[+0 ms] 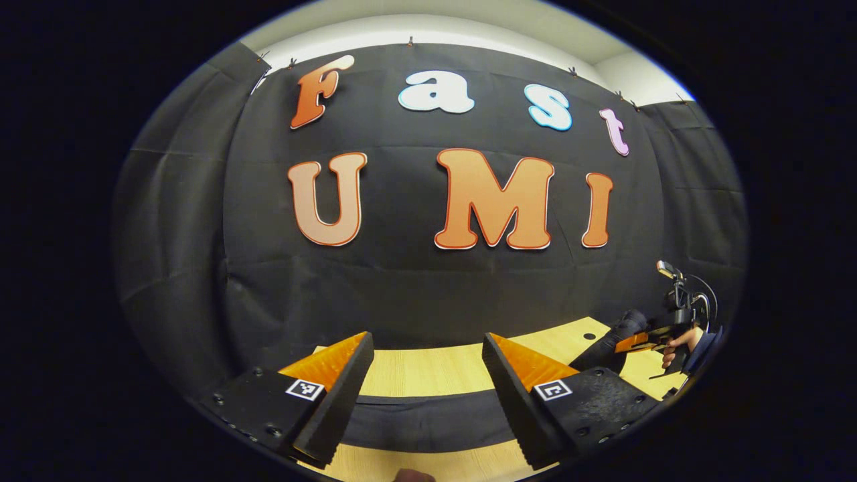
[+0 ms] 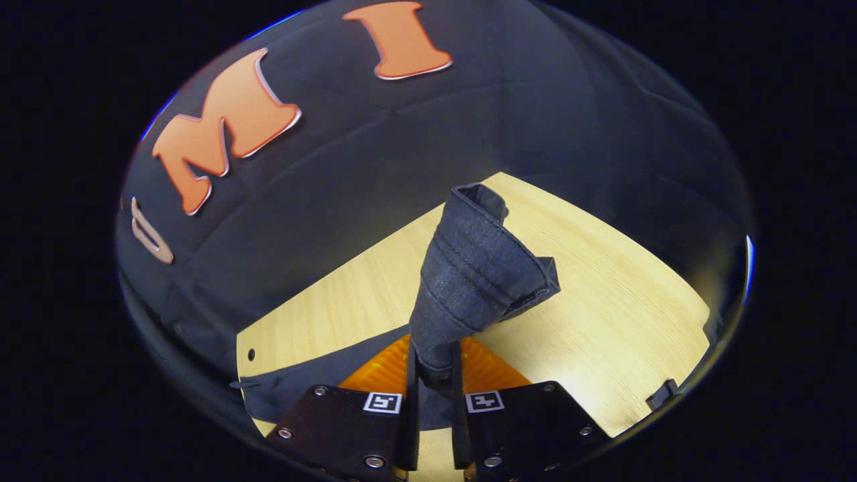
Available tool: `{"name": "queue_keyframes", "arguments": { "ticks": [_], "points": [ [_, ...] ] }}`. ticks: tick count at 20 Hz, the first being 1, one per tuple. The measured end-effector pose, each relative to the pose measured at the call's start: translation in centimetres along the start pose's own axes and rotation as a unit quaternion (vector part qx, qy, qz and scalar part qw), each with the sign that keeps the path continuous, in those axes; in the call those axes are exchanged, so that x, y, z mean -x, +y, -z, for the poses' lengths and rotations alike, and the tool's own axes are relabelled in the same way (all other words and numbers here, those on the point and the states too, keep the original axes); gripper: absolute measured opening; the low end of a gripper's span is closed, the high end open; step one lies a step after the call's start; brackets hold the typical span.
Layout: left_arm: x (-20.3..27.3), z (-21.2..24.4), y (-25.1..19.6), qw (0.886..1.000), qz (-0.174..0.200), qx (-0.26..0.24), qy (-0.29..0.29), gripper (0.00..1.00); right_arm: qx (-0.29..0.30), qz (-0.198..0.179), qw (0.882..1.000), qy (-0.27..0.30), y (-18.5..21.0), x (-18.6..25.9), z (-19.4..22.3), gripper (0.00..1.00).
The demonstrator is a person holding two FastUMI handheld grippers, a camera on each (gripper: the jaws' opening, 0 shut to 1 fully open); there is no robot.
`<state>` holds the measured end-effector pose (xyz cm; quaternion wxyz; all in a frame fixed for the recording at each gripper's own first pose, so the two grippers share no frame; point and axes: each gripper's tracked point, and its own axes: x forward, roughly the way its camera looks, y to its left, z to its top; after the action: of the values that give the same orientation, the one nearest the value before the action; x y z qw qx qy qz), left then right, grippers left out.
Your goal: Grasp the waist and the cuffs of the jeans and fold them to make the two legs overlap; first hold the waist and fold one-third of the jeans toward the cuffs, then hold the cuffs and fold the remaining one-third in the same direction to finish folding.
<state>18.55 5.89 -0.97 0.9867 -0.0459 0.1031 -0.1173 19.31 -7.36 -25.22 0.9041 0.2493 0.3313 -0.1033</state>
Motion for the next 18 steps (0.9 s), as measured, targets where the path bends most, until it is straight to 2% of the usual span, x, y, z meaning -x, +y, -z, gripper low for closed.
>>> {"name": "queue_keyframes", "arguments": {
  "ticks": [7,13,18],
  "points": [
    [1.0,0.7,2.6,1.000,-0.025,0.009,0.008,0.98,0.080,-0.046,0.995,0.034,7.3,0.0,4.6,0.20],
    [2.0,1.7,5.6,0.998,-0.055,0.018,0.016,0.98,0.127,-0.054,0.989,0.062,11.5,-1.5,8.6,0.20],
    [2.5,2.9,7.6,0.997,-0.072,0.027,0.029,0.98,0.153,-0.036,0.984,0.080,13.5,-3.4,11.8,0.20]
  ]
}}
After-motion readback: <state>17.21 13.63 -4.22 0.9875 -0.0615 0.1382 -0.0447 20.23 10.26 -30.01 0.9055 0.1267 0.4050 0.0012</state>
